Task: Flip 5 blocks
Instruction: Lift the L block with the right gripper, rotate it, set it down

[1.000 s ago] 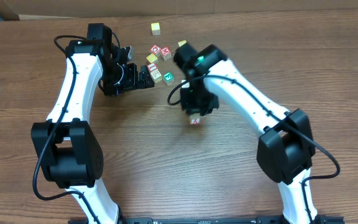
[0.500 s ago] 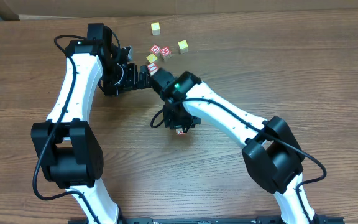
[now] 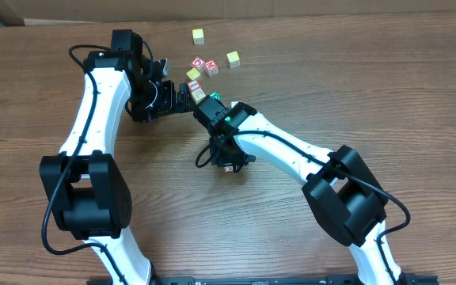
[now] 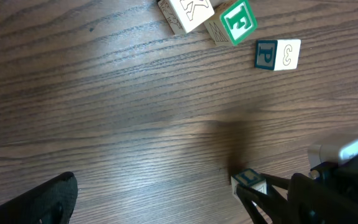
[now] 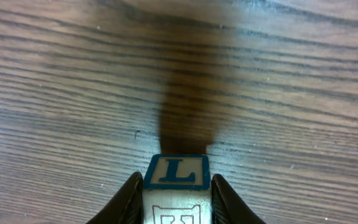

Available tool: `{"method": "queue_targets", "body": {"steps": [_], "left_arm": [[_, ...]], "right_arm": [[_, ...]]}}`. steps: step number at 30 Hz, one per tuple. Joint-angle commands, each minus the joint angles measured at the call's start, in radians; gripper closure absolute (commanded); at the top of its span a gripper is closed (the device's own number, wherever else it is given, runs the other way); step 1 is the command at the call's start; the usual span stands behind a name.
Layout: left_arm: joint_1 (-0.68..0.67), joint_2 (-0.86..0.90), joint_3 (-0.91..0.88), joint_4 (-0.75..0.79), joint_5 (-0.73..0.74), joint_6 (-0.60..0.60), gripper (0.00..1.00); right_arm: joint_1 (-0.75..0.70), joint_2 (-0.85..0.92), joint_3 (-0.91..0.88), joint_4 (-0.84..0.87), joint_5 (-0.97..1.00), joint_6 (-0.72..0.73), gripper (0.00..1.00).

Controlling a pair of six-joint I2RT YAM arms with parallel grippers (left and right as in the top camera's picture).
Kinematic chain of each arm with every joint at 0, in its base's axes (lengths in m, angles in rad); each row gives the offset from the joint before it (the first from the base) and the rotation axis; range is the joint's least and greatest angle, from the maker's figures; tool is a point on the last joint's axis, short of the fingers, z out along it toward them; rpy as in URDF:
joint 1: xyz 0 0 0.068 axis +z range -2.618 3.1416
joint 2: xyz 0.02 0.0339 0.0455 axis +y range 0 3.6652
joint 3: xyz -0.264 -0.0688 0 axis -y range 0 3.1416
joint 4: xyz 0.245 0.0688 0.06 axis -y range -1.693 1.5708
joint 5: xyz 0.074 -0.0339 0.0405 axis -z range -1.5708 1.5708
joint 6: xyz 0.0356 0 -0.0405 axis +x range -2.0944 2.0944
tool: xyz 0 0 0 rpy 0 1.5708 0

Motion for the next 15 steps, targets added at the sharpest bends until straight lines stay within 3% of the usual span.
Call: {"method": "queue_targets", "body": {"steps": [1, 5, 15], "left_arm": [[0.008, 0.008, 0.024, 0.0, -0.007, 0.012, 0.0], [0.008, 0.008, 0.024, 0.0, -0.006, 0.012, 0.0], [0.008, 0.008, 0.024, 0.0, -0.007, 0.012, 0.0]], "right_arm": [[-0.002, -0.035, -0.005, 0.007, 0.024, 0.011, 0.82], [-0.002, -0.035, -0.005, 0.007, 0.024, 0.011, 0.77], [-0.002, -0.034, -0.005, 0.019, 0.053, 0.011, 0.76]]}}
